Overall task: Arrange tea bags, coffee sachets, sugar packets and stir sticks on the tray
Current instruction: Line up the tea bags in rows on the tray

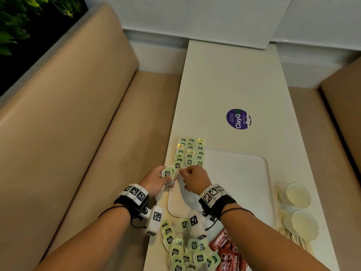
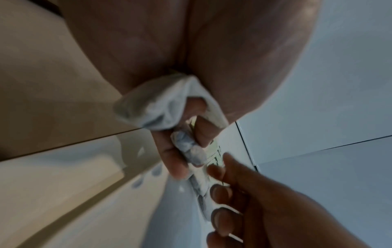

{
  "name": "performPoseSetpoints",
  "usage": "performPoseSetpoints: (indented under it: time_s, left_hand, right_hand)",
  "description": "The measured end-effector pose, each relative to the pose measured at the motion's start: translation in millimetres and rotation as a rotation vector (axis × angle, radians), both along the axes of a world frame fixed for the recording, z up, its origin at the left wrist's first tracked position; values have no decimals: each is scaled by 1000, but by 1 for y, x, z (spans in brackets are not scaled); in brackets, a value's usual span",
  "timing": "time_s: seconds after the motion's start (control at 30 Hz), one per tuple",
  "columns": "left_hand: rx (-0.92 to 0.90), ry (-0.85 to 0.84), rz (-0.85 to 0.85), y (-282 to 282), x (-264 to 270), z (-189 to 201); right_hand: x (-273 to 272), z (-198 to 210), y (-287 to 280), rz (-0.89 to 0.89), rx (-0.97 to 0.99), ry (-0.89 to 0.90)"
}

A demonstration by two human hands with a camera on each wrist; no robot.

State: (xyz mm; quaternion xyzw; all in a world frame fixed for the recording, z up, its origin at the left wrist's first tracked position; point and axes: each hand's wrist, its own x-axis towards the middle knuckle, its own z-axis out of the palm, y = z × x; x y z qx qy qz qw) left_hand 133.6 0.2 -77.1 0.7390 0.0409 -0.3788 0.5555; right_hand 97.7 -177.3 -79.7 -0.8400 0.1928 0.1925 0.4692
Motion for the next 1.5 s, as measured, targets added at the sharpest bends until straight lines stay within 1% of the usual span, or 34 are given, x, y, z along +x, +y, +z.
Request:
performPoseSetpoints:
  time_s: [0.07,0.1,0.2,0.23,0.37,0.53,0.6,0.73,0.87,0.93,1.1,1.23,1.4,1.5]
  left_hand:
    - [-8,-6,-17,-3,0,3]
    - [-1,-13,-32,-3,-1,5]
    - [23,-26,-123,-2,-2,2]
    - [10,-24,-126,-3,-3,5]
    - [-50,22,-25,-10,-9,15]
    - [-5,30,-28,-14,-13,14]
    - [8,31,-27,-17,-12,12]
    - [10,34,-78,-19,-10,5]
    - [-32,70,-36,-17,-13,4]
    - [1,72,-56,-15,-14,3]
    - [84,91,-106,-15,-13,0]
    - [99,76,-156,-17,-8,-2]
    - [104,78,-132,-16,-2,-9]
    - [93,89,-128,-17,-2,-5]
  right_hand:
    - [0,12,0,35,113,-52]
    - [-1,16,1,74,139,-73]
    - [-2,18,0,142,132,-81]
    - [-2,17,-1,133,126,-77]
    - [-3,15,-6,79,108,-102]
    - [-10,11,-6,38,104,-145]
    - [-13,9,-7,38,98,-126]
    - [-18,4,-11,68,64,-79]
    - [-15,2,-22,2,13,-74]
    - [-15,-3,-30,-24,-30,-48]
    - [-16,-10,-34,21,-117,40]
    - [-9,-12,-31,13,-133,46]
    - [-1,-13,-30,-23,-141,63]
    - [2,-15,-30,-49,-136,66]
